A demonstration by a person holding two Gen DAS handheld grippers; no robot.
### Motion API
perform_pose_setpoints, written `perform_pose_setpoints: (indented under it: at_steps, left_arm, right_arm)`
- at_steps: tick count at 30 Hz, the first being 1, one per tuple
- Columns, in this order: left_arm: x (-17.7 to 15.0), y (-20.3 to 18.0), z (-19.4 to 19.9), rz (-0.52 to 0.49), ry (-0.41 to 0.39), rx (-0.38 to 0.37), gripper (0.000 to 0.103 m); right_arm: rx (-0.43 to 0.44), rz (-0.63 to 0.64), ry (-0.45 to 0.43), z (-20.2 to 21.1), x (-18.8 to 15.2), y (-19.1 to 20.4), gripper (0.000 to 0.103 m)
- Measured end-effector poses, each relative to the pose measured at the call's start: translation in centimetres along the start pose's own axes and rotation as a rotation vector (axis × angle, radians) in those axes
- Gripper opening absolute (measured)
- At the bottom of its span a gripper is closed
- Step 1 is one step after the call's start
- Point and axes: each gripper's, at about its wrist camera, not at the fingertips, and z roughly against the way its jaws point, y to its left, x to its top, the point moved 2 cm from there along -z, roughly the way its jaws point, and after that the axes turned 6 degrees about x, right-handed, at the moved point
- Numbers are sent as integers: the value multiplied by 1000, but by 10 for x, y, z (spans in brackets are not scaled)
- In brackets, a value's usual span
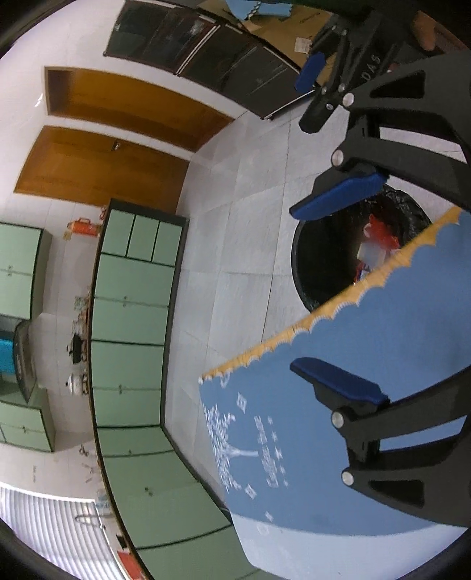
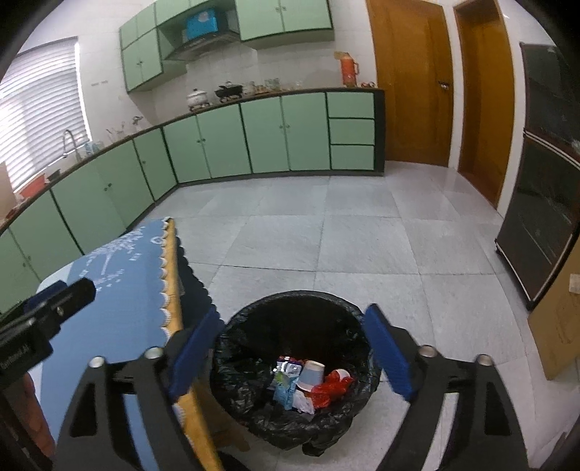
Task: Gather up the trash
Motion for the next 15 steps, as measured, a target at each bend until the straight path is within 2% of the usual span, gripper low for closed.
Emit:
perform_pose_setpoints:
  at_steps: [2,4,15]
  left_arm:
    - [-2,8,13,11,-12,21,83]
    - [-3,15,24,18,-24,39,88]
    - [-15,52,87,62,-70,101,94]
  right_arm:
    - [20,13,-9,8,1,9,94]
    - [35,32,-19,16,2,19,97]
    - [107,116,-39,51,0,60,97]
